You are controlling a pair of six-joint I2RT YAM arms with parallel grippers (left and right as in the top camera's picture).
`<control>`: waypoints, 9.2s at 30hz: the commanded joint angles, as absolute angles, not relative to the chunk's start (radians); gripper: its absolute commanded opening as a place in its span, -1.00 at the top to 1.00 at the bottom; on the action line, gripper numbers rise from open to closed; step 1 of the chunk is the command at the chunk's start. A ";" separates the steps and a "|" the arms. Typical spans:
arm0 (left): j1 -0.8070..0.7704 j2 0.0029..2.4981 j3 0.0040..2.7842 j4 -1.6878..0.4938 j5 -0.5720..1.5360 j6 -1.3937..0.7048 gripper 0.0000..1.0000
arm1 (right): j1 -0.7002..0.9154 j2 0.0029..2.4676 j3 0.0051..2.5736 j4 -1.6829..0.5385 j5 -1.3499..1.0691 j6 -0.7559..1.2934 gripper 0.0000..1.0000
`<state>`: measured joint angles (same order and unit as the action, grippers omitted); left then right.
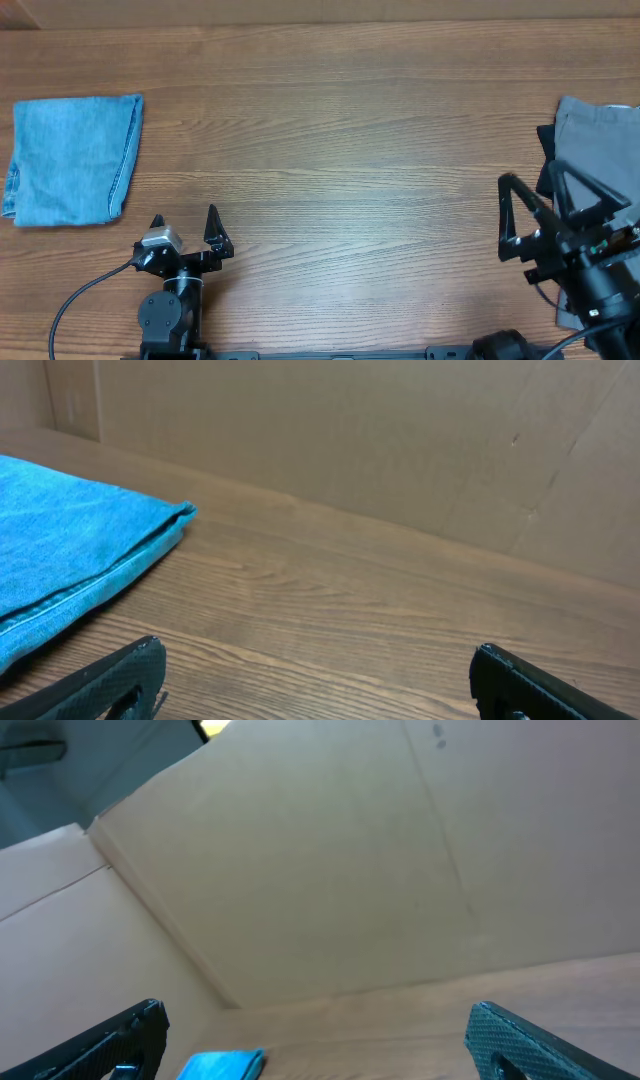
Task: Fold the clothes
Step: 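Reach the right gripper to the grey garment on the right stack and grasp it, then pull the grey shirt off the stack with the right gripper toward table center, then lower the grey shirt onto the table center and hold it with the right gripper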
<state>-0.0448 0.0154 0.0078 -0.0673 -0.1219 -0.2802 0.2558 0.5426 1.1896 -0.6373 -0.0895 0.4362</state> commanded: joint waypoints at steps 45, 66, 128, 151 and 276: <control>-0.039 0.013 0.005 -0.064 -0.138 -0.258 -1.00 | -0.302 2.015 1.932 -0.998 0.439 0.369 -0.89; -0.039 0.013 0.005 -0.064 -0.138 -0.258 -1.00 | -0.403 2.320 1.931 -0.796 0.189 0.152 -0.92; -0.039 0.013 0.005 -0.064 -0.138 -0.258 -1.00 | -0.331 2.040 1.861 -0.577 0.537 0.157 0.93; -0.039 0.013 0.005 -0.064 -0.138 -0.258 -1.00 | 0.249 1.454 1.858 -0.878 -0.232 0.130 0.93; -0.039 0.013 0.005 -0.063 -0.138 -0.258 -1.00 | 0.706 1.515 1.545 -1.135 -0.090 0.282 -1.00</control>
